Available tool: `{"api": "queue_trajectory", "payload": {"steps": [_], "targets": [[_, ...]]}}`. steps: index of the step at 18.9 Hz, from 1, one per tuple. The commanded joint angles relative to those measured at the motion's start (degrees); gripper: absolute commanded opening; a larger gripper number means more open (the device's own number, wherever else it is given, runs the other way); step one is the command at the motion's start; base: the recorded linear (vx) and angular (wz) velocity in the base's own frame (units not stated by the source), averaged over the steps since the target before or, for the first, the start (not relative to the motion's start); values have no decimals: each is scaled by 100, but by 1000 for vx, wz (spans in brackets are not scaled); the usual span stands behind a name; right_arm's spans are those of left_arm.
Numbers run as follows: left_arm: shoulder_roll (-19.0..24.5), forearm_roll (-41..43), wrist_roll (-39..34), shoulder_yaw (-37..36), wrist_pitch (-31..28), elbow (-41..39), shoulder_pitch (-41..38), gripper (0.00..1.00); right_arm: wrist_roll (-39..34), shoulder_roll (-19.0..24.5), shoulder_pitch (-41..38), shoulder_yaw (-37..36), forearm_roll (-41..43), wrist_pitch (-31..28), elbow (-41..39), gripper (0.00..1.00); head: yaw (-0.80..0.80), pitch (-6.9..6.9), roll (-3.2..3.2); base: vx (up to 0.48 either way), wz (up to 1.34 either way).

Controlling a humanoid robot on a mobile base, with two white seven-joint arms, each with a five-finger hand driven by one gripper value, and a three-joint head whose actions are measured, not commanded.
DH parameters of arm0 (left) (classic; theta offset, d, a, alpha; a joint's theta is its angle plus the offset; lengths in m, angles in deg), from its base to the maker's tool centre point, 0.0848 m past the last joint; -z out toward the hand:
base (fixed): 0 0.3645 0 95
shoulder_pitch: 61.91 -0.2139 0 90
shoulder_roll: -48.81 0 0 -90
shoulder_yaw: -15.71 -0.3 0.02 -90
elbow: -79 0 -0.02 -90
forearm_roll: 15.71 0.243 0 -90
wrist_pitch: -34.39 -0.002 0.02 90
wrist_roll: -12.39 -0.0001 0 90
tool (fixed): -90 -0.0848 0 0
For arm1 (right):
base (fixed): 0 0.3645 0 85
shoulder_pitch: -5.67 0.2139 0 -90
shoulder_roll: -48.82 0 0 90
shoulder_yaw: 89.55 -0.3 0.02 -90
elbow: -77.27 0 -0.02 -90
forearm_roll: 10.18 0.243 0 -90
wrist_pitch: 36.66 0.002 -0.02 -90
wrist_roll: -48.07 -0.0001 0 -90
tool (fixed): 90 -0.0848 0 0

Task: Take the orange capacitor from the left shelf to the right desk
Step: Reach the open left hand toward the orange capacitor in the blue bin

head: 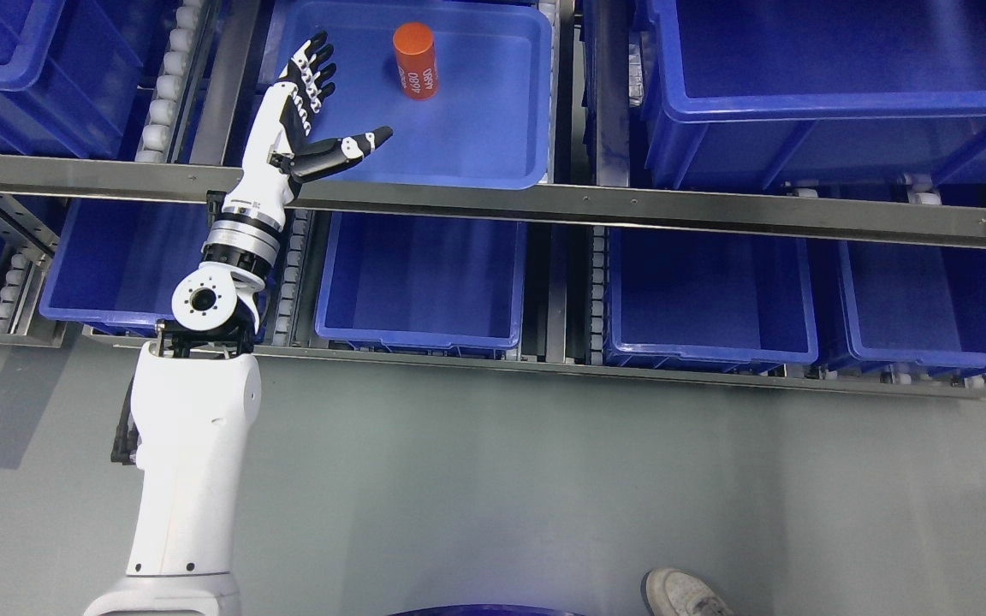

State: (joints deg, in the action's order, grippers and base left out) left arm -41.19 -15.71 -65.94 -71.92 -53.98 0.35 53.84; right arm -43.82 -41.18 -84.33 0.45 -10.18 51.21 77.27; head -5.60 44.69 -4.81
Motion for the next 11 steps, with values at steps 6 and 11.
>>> {"api": "queue_trajectory", "payload": {"steps": [6,11], "targets": [[100,96,-25,-176,4,929,720,100,5,-100,-79,-62,0,2,-193,100,0,0,0,-2,-20],[100,465,-43,-211,74,2562,1704,100,5,-100,-79,-62,0,2,-193,100,0,0,0,0,0]]}}
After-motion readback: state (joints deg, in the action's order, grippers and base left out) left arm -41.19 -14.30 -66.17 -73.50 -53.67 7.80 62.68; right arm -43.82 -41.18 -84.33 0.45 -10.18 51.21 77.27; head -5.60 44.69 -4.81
